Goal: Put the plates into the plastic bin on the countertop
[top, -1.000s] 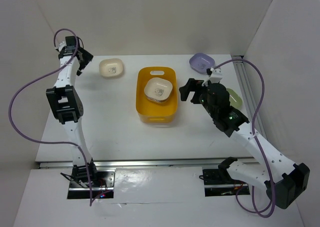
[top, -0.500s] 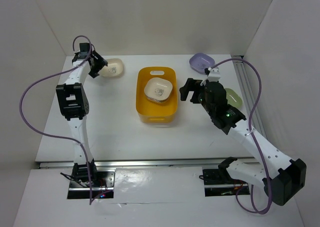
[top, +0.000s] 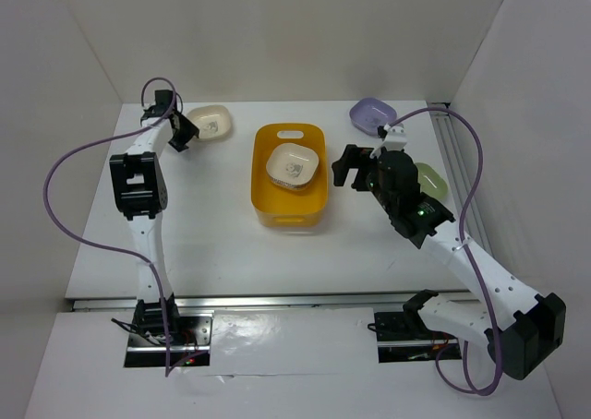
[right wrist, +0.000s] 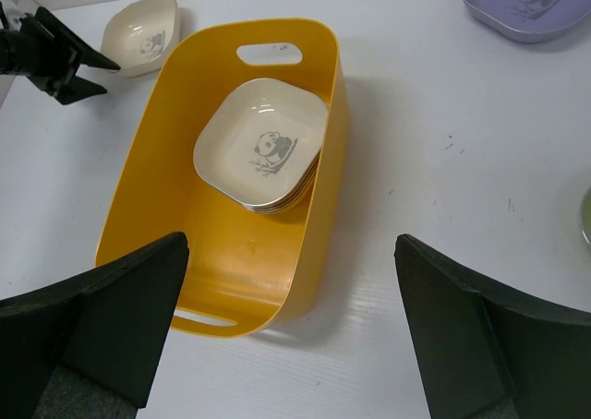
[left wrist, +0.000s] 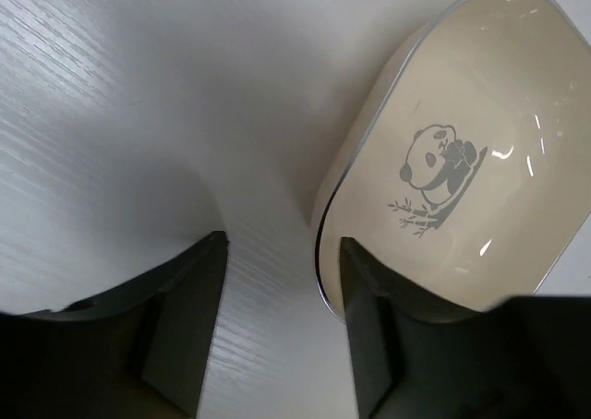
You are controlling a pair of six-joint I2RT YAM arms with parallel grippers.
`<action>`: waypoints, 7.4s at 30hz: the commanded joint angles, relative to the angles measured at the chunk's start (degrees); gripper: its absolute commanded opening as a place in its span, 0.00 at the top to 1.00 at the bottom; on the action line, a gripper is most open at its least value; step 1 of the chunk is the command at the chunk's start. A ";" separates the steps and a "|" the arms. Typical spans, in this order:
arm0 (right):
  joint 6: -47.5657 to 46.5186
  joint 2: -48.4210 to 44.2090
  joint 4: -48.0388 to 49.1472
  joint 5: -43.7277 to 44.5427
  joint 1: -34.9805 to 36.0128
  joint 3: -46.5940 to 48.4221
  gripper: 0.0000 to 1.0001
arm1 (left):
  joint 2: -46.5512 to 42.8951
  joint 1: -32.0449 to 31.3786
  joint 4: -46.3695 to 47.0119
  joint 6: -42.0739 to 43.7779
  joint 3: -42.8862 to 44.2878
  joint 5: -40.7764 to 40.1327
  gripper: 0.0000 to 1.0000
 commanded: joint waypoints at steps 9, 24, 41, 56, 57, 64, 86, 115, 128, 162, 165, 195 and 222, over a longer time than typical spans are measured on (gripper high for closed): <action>-0.93 0.21 1.21 0.77 -0.88 1.62 0.00 | -0.24 0.79 -5.67 -3.86 0.54 2.57 1.00; 2.67 -6.64 -7.67 9.47 -1.41 1.01 0.00 | -53.33 -22.39 0.21 -5.89 -36.13 -6.03 1.00; 2.67 -8.84 -7.67 6.57 -1.41 -0.22 0.00 | -31.47 -35.86 -2.69 -10.02 -23.32 -10.34 1.00; 2.67 -8.93 -7.14 5.52 -1.41 -0.22 0.00 | -26.89 -34.71 -4.80 -8.18 -19.61 -8.85 0.73; 2.67 -8.93 -7.14 5.52 -1.41 -0.22 0.00 | -26.89 -34.71 -4.80 -8.18 -19.61 -8.85 0.65; 9.95 -4.99 -12.57 19.02 -1.94 -1.09 0.00 | -36.02 -35.59 -4.27 -6.87 -20.67 -6.56 0.14; 15.42 17.16 1.12 0.42 -41.66 -8.75 0.02 | -58.70 -47.37 -1.20 -1.15 -45.63 -9.29 0.00; 16.21 32.39 2.98 5.51 -33.68 -0.67 1.00 | -69.95 -42.27 -6.12 -2.73 -53.10 -15.79 0.00; 16.64 17.97 -5.47 21.60 -11.26 15.16 1.00 | -70.49 -39.38 -7.96 -5.45 -54.68 -18.16 0.00; 36.18 44.25 -5.48 25.99 10.02 33.01 0.25 | -74.09 -38.32 -5.06 -5.63 -60.65 -13.15 0.00; 32.13 41.01 -1.96 24.59 10.02 31.96 0.18 | -74.62 -37.70 -5.59 -5.11 -60.66 -13.15 0.00; 2.85 75.53 -6.09 1.30 -30.94 60.60 0.14 | -74.00 -36.47 -6.12 -4.05 -61.10 -13.42 0.00; 15.06 36.03 6.03 12.97 -21.37 21.07 1.00 | -73.47 -35.42 -6.73 -5.19 -61.80 -15.61 0.00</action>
